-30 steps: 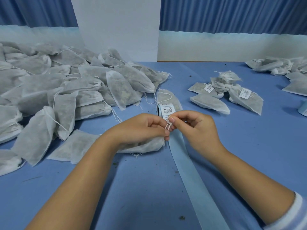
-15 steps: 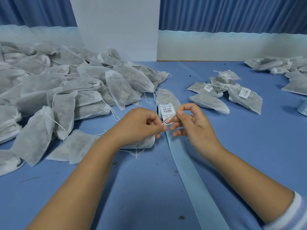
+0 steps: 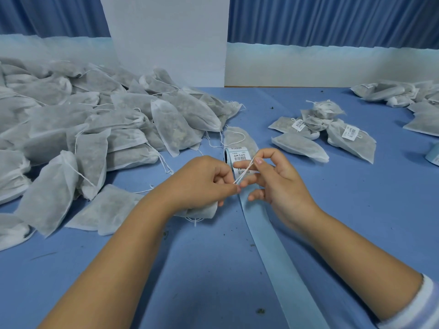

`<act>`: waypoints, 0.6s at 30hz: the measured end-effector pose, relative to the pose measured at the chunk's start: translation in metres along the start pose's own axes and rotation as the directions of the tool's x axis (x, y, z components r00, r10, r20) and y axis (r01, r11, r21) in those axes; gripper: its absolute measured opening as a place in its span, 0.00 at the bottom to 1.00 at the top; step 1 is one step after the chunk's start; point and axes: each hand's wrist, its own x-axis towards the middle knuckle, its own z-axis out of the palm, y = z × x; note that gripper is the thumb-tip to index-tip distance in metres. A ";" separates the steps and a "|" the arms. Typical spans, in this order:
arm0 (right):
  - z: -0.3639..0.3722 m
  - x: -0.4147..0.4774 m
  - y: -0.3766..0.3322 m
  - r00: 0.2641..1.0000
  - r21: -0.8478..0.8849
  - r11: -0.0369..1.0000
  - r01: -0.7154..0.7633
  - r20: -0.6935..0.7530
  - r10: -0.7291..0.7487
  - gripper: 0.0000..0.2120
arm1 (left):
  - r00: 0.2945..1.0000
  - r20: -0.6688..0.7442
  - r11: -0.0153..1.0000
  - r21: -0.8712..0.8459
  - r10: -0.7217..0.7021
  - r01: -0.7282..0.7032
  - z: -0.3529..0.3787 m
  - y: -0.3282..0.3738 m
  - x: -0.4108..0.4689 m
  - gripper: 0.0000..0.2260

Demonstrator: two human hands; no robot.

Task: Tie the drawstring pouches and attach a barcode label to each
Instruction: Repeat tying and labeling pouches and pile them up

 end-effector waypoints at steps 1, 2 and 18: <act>0.000 0.000 0.000 1.000 0.025 0.999 -0.023 0.017 0.022 0.04 | 1.000 0.005 1.000 -0.004 0.008 -0.008 0.000 0.000 -0.001 0.12; 0.000 0.000 -0.001 0.999 0.034 0.999 -0.038 0.027 0.037 0.04 | 1.000 0.007 1.000 0.001 0.012 -0.012 -0.001 0.000 -0.001 0.13; -0.003 0.005 -0.001 0.999 0.044 0.999 -0.021 0.033 0.019 0.04 | 0.999 0.002 0.999 0.034 0.041 -0.041 0.000 -0.003 0.001 0.09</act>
